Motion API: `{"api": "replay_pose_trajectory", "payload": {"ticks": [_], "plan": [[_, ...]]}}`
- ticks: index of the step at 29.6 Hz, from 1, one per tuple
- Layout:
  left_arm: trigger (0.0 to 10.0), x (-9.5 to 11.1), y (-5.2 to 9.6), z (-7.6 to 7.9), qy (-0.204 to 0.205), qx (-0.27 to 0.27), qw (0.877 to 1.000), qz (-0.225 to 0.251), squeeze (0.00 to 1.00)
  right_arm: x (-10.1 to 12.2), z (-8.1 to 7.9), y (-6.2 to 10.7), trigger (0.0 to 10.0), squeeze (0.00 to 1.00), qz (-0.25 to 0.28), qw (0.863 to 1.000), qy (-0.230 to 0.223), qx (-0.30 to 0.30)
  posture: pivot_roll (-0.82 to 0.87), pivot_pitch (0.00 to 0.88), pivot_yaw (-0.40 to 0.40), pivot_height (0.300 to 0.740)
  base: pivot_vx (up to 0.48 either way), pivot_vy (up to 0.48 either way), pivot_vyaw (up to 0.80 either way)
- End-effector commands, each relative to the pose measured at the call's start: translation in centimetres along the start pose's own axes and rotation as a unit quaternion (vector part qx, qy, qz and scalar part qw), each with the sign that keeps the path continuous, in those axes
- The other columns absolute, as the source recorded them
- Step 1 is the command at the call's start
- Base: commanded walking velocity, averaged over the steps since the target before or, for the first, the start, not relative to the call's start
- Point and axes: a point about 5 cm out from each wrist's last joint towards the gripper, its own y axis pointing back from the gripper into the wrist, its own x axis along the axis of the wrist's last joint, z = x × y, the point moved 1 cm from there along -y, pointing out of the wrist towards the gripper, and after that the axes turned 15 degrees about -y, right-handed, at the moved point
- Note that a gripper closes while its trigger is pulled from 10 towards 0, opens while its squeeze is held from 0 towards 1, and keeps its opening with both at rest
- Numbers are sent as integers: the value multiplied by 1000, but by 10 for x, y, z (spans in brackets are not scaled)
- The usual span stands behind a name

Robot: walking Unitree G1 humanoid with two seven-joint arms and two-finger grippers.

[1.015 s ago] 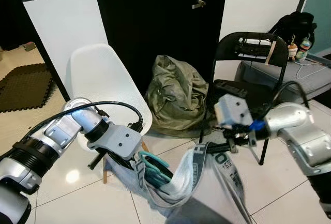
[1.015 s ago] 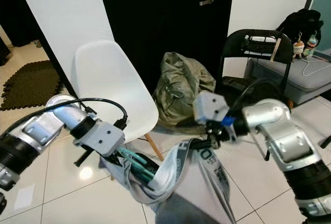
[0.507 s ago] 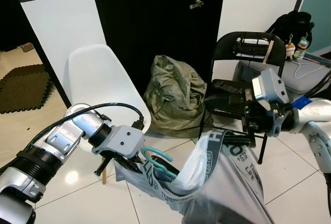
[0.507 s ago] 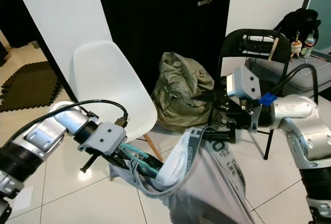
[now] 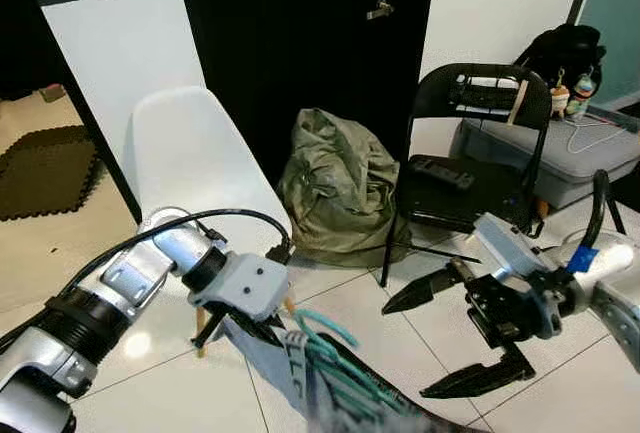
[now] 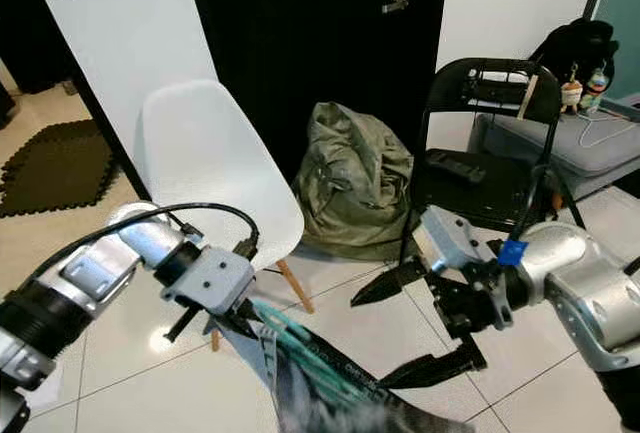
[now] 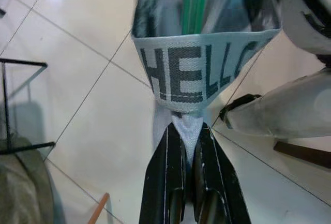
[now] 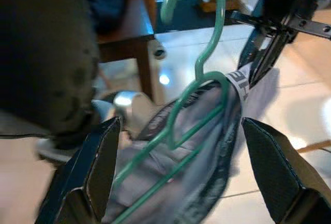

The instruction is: Hang hanger

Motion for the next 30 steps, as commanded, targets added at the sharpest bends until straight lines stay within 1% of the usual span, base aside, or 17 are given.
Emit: {"api": "replay_pose_trajectory", "payload": {"ticks": [1, 12, 14, 15, 16, 17, 18, 19, 20, 21, 22, 24, 25, 26, 27, 29, 30], "plan": [[10000, 1, -1, 3, 1, -12, 1000, 2, 0, -5, -3, -1, 10000, 1000, -39, 999, -4, 8, -34, 0, 59, 740, 0, 0, 0], [10000, -10, 0, 9, 14, -8, 999, -41, 0, -7, -20, 13, 10000, 1000, -27, 998, -63, 12, -51, 0, 44, 740, 0, 0, 0], [10000, -9, -6, 2, 43, 44, 998, -4, 0, 9, -5, 31, 10000, 1000, 56, 996, -35, -62, -51, 0, 40, 740, 0, 0, 0], [10000, -9, -8, -3, 56, 77, 995, 13, 0, 20, 5, 42, 10000, 1000, 119, 986, -13, -113, -49, 0, 44, 740, 0, 0, 0], [10000, -9, -8, -3, 56, 77, 995, 13, 0, 20, 5, 42, 10000, 1000, 119, 986, -13, -113, -49, 0, 44, 740, 0, 0, 0], [10000, -10, -9, -8, 72, 118, 990, 26, 0, 31, 13, 57, 10000, 1000, 185, 968, 4, -167, -51, 0, 47, 740, 0, 0, 0], [10000, -10, -9, -8, 72, 118, 990, 26, 0, 31, 13, 57, 10000, 1000, 185, 968, 4, -167, -51, 0, 47, 740, 0, 0, 0], [10000, -12, -8, -14, 84, 158, 983, 33, 0, 39, 17, 70, 10000, 1000, 243, 946, 19, -213, -51, 0, 48, 740, 0, 0, 0], [10000, -14, -7, -18, 95, 198, 975, 34, 0, 45, 19, 82, 10000, 839, 295, 920, 28, -257, -54, 0, 46, 740, 0, 0, 0], [10000, -14, -7, -18, 95, 198, 975, 34, 0, 45, 19, 82, 10000, 839, 295, 920, 28, -257, -54, 0, 46, 740, 0, 0, 0], [10000, -17, -4, -25, 102, 249, 962, 34, 0, 47, 18, 91, 10000, 576, 338, 892, 42, -298, -56, 0, 58, 740, 0, 0, 0], [10000, -17, -4, -25, 102, 249, 962, 34, 0, 47, 18, 91, 10000, 576, 338, 892, 42, -298, -56, 0, 58, 740, 0, 0, 0], [10000, -20, 1, -33, 111, 314, 942, 32, 0, 44, 20, 96, 10000, 204, 370, 863, 34, -343, -55, 0, 65, 740, 0, 0, 0], [10000, -23, 8, -43, 118, 388, 914, 30, 0, 38, 24, 99, 10000, 0, 394, 833, 22, -387, -56, 0, 68, 740, 0, 0, 0], [10000, -25, 15, -53, 129, 469, 873, 31, 0, 32, 28, 100, 10000, 0, 417, 802, 7, -426, -60, 2, 71, 740, 0, 0, 0], [10000, -25, 15, -53, 129, 469, 873, 31, 0, 32, 28, 100, 10000, 0, 417, 802, 7, -426, -60, 2, 71, 740, 0, 0, 0], [10000, -28, 20, -60, 143, 533, 834, 34, 0, 28, 32, 102, 10000, 0, 429, 778, -3, -459, -60, 1, 74, 740, 0, 0, 0]]}}
